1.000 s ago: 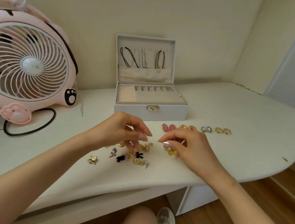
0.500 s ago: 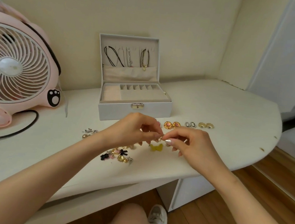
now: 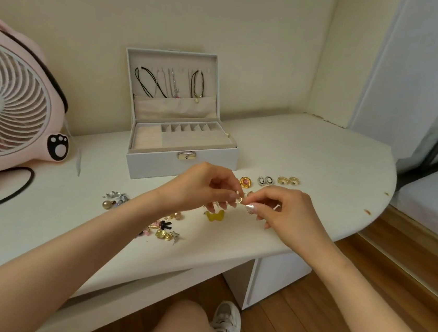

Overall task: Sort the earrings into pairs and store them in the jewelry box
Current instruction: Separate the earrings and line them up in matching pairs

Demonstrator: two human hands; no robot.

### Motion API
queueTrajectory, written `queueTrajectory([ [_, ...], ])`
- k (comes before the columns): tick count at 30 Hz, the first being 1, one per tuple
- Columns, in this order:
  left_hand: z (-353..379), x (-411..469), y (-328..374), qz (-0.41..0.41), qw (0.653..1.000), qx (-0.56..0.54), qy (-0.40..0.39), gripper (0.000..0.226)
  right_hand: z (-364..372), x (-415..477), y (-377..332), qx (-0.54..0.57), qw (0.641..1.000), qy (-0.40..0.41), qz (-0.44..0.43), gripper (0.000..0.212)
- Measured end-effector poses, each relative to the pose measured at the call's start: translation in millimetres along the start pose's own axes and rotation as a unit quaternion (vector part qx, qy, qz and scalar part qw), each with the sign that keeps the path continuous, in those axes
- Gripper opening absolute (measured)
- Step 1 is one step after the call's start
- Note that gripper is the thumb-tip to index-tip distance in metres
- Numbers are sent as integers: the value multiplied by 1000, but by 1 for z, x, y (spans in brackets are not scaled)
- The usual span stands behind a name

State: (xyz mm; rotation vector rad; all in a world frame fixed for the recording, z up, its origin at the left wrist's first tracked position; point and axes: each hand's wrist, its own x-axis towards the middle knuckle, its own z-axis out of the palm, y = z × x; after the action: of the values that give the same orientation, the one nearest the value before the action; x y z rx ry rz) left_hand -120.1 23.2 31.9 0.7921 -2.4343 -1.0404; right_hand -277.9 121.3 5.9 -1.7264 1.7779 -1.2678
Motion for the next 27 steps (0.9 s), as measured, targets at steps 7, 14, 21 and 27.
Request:
queueTrajectory([
  [7,4,3,1,17,999,47,21,13,-1,2,1,39,999,15,24,8],
  [14,1,5,1,31,999,23,15,10,2,3,-1,53,998,17,41,11],
  [21,-2,7,0,35,998,61,3,14,3,5,1,40,998,9,41,19],
  [27,0,11,-5,28,991,130,3,6,0,7,7,50,998,8,45,21],
])
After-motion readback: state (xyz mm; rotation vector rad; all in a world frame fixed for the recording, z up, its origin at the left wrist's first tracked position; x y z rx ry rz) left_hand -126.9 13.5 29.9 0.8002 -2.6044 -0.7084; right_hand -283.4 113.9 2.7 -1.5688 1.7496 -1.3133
